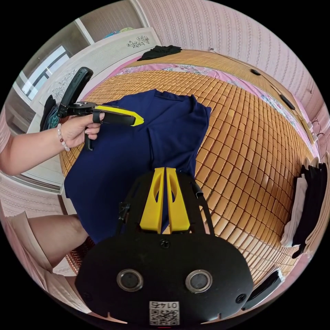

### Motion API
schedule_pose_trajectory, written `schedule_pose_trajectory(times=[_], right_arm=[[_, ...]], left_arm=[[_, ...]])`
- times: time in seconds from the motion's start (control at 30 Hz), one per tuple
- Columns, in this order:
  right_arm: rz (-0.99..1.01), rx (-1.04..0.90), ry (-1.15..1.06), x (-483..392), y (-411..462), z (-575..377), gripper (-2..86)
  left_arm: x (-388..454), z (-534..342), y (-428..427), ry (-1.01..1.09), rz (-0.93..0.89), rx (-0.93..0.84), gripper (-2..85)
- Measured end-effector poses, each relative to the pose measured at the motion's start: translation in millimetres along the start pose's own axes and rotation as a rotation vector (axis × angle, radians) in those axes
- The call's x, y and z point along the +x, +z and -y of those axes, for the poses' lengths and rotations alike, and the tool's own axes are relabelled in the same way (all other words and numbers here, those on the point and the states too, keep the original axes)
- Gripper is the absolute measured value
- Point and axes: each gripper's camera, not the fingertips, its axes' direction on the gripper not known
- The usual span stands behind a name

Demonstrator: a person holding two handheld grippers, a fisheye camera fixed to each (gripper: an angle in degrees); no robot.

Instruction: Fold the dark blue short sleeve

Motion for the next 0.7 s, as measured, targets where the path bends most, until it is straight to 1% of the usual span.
schedule_pose_trajectory(times=[0.13, 0.23, 0.3, 0.33, 0.4, 0.47, 0.6, 0.67, 0.7], right_arm=[[0.004, -0.024, 0.001, -7.0, 7.5, 44.9, -0.5], [-0.01, -0.026, -0.015, -19.6, 6.0, 79.0, -0.1], [0.0, -0.032, -0.048, -30.5, 5.8, 103.1, 0.7], [0.018, -0.042, -0.081, -40.1, 7.4, 121.4, 1.6], [0.058, -0.044, -0.148, -59.3, 10.5, 152.2, 3.2], [0.115, -0.036, -0.26, -94.1, 18.1, 197.7, 4.3], [0.146, -0.03, -0.4, -160.6, 40.1, 269.4, 4.7], [0.152, -0.08, -0.46, -207.4, 65.9, 316.2, 5.3], [0.143, -0.102, -0.468, -218.5, 73.9, 327.4, 5.6]], left_arm=[[-9.9, 1.7, -1.9, -0.04, -0.036, 0.002, 3.4], [-26.2, -10.3, -28.2, -0.128, -0.039, 0.062, 1.5], [-50.1, -38.1, -63.4, -0.256, -0.007, 0.153, 0.2], [-58.0, -47.1, -72.6, -0.297, 0.002, 0.17, 0.1], [-91.7, -89.5, -109.5, -0.46, 0.051, 0.227, -0.3], [-116.9, -122.1, -136.5, -0.556, 0.096, 0.255, -0.2], [-168.7, -182.2, -185.9, -0.728, 0.238, 0.292, 1.5], [-188.7, -200.4, -194.6, -0.793, 0.239, 0.281, 3.3], [-201.2, -211.1, -197.5, -0.847, 0.209, 0.267, 4.4]])
